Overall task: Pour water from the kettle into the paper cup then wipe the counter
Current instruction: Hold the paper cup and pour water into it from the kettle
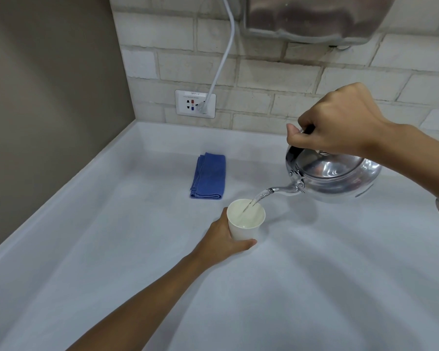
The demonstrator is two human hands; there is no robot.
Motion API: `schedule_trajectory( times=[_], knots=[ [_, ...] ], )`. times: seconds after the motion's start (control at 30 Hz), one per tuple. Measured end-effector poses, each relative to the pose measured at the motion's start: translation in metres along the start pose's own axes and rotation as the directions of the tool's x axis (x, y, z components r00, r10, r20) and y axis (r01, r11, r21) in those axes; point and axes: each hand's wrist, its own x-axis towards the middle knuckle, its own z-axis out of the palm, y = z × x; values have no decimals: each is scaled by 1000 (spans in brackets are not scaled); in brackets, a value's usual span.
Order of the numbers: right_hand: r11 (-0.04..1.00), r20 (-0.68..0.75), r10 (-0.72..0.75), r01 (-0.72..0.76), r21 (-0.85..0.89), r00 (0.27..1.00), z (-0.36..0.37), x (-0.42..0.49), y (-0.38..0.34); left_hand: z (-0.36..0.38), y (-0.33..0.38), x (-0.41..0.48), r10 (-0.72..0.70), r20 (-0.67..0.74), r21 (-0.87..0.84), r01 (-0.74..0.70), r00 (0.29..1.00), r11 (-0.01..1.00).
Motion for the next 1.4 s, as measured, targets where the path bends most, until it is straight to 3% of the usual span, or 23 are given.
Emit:
schedule_trajectory(
  times=[1.4],
  knots=[
    [997, -13, -32, 31, -64, 999, -7, 2, 8, 0, 0, 0, 6, -1, 8, -6, 1000, 1000]
  ],
)
